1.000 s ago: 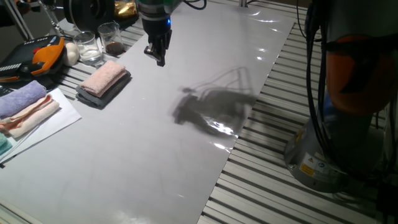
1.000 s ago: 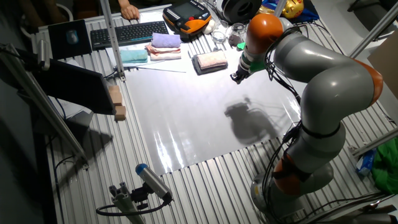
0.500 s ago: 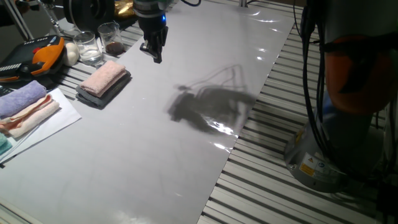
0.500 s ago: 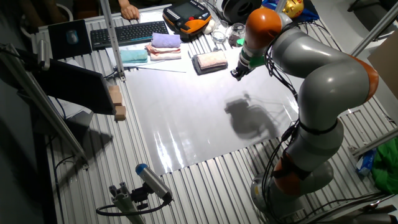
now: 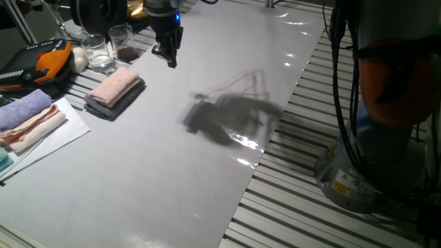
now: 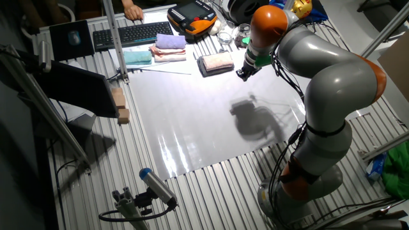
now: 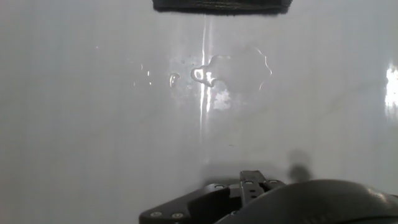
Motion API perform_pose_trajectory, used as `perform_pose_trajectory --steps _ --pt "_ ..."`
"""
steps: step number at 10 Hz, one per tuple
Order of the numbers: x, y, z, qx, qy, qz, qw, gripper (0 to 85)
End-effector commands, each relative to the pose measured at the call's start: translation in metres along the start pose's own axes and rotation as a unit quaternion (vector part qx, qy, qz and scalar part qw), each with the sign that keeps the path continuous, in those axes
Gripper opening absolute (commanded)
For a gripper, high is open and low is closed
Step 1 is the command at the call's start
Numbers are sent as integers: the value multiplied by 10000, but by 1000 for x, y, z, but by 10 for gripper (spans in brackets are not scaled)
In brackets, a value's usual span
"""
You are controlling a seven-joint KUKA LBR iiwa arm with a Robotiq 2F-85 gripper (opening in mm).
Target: Clean the table with a cloth
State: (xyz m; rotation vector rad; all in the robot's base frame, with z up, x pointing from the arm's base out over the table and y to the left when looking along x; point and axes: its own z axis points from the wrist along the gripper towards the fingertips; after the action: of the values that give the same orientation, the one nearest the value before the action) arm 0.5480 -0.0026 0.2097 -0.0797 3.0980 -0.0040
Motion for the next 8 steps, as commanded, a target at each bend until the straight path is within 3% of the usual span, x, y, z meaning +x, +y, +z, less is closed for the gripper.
perform_pose_trajectory --steps 1,8 --pt "0 0 1 0 -4 1 10000 0" --pt "-8 -5 0 9 -26 54 10000 0"
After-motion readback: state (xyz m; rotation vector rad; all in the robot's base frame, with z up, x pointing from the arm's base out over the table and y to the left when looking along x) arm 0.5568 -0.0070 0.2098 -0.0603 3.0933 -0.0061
